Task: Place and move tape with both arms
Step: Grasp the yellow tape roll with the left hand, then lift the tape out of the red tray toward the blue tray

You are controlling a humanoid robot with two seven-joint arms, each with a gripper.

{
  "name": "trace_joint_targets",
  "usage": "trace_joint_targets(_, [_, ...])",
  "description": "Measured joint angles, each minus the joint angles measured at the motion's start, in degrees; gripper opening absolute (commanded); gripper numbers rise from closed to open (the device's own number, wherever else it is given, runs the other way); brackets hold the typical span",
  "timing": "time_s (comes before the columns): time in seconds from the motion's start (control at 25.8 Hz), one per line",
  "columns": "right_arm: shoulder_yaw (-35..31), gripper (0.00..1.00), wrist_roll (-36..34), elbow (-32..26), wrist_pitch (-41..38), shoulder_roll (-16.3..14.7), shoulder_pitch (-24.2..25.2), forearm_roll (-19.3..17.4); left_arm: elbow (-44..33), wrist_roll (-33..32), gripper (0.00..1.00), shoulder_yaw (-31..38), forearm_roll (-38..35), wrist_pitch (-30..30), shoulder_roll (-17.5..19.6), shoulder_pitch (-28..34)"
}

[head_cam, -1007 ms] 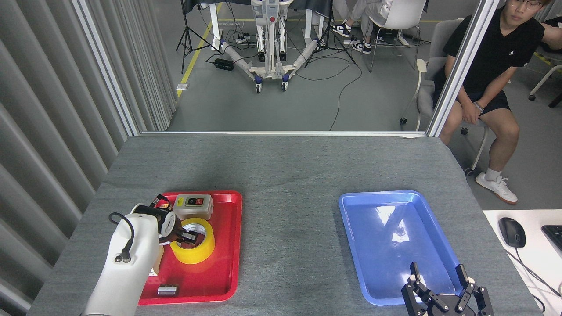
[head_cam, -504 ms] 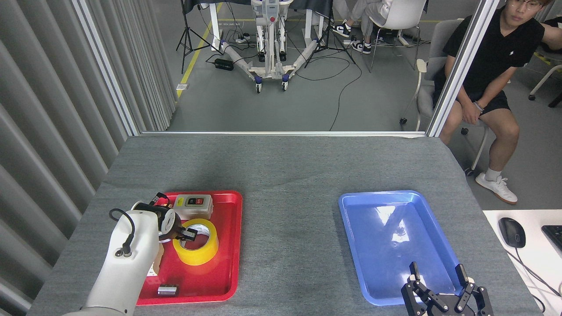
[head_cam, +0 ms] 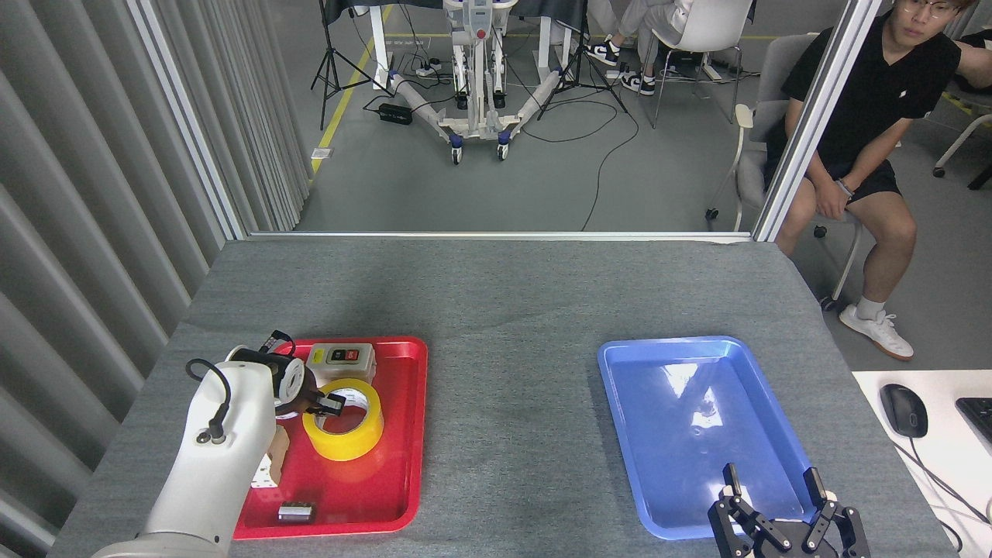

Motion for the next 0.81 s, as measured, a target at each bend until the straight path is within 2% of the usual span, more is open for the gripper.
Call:
trace_joint_targets(0.19, [0.07, 1.0, 0.13, 0.01, 0.0, 0.0, 0.01, -0.01, -1.97, -1.52, 0.0, 0.11, 1.26, -2.17, 0.12, -0.91])
trace_joint_targets(0.54, [0.16, 1.0, 0.2, -0.11, -0.05, -0.05, 0.01, -0.4, -15.38, -4.35, 0.0, -0.27, 5.01, -3.77, 1.07, 1.83])
trace_joint_targets(0.81, [0.14, 1.0, 0.39, -0.66, -0.05, 0.39, -0.01, -1.3, -21.34, -5.4, 0.0, -2.81, 5.37, -4.27, -2.13, 2.1])
